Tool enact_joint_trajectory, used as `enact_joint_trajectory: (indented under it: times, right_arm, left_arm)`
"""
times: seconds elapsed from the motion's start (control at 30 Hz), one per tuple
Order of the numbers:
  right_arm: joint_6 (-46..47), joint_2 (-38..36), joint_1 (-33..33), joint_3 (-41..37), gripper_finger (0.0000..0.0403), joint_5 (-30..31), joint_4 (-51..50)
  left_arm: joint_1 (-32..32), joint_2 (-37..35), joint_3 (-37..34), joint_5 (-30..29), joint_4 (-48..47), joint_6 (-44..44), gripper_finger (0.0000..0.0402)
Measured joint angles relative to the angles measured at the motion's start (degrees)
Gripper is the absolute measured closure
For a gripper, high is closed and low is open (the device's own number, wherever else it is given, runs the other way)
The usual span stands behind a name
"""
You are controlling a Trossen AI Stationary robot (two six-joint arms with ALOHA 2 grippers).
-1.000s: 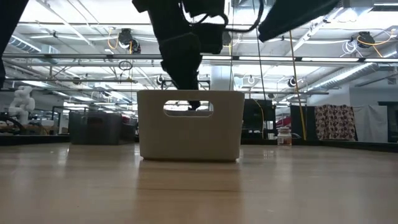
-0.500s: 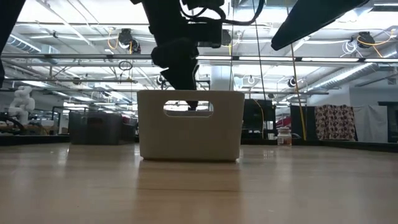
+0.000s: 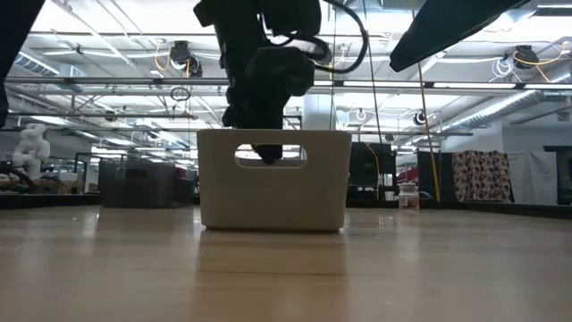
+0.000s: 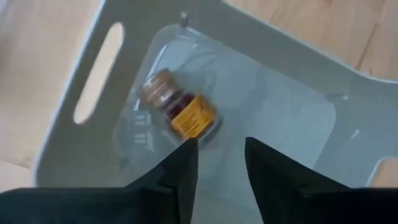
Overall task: Sort spices by type
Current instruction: Put the brown seasoning bottle into the gray bin
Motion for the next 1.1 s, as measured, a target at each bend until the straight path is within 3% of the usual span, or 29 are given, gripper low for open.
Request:
enact_joint_trajectory:
  times: [0.33, 0.5, 0.63, 0.77, 0.93, 1.1]
  right_arm:
    - [-0.3, 0.0, 0.0, 0.0, 0.0140, -0.2, -0.1]
    - [-0.5, 0.0, 0.0, 0.0, 0.0140, 0.0, -0.2]
    - [-1.3, -0.1, 1.3, 0.0, 0.0140, 2.5, -2.6]
    - [4.3, -1.2, 2.9, 0.0, 0.0140, 7.7, -11.2]
    - [14.3, -3.4, 3.4, 0.0, 0.0140, 11.6, -23.8]
    - [15.8, -6.7, 1.6, 0.0, 0.0140, 13.6, -31.5]
  left_arm:
    - [0.3, 1.5, 0.0, 0.5, -0.7, -0.7, 0.0152]
    - [0.3, 1.5, 0.0, 0.6, 0.1, -0.9, 0.0113]
    - [0.3, 1.5, 0.0, -0.5, 2.2, -7.1, 0.0107]
    - [0.1, 1.5, 0.0, -1.2, 4.4, -10.2, 0.0107]
    - [-0.5, 1.5, 0.0, -7.0, 4.3, -12.7, 0.0107]
    - [-1.2, 1.5, 0.0, -10.1, 4.7, -20.7, 0.0107]
